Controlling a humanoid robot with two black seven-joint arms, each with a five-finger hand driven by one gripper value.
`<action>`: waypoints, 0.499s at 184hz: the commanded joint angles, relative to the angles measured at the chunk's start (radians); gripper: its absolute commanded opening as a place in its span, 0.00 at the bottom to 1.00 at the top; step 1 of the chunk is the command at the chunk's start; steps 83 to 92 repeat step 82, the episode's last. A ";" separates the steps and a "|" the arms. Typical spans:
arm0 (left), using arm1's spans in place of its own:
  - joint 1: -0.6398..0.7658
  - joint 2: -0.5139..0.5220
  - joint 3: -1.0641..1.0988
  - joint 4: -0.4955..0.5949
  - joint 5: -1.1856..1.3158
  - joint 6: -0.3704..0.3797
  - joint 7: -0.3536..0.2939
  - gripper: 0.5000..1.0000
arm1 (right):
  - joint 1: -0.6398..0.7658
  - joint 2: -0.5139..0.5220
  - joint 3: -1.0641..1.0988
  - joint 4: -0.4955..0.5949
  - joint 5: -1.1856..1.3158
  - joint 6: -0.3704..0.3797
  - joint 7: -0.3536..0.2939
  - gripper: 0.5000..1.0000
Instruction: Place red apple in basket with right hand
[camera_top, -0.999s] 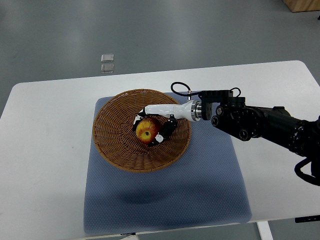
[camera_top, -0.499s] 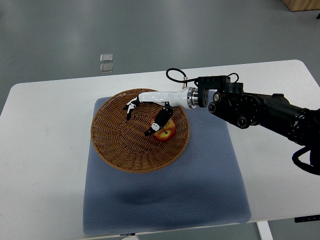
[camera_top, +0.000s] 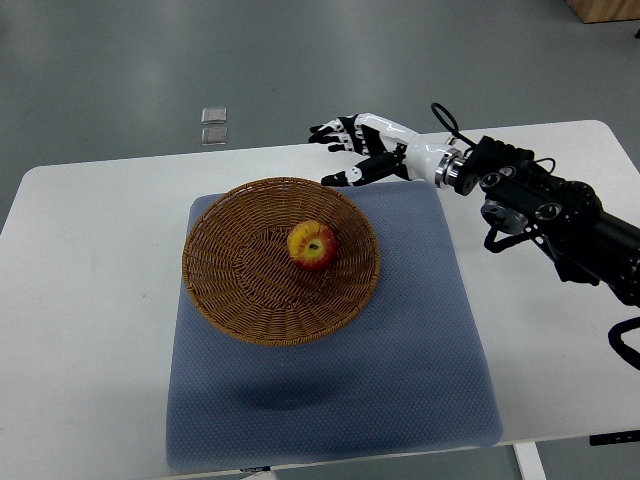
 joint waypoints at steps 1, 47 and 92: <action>0.000 0.000 0.000 0.001 0.000 0.000 0.000 1.00 | -0.057 -0.027 0.017 -0.022 0.141 -0.079 -0.044 0.79; 0.000 0.000 0.000 0.000 0.000 0.000 0.000 1.00 | -0.161 -0.061 0.018 -0.032 0.366 -0.192 -0.065 0.81; 0.000 0.000 0.000 0.000 0.000 0.000 0.000 1.00 | -0.181 -0.050 0.018 -0.033 0.396 -0.221 -0.053 0.83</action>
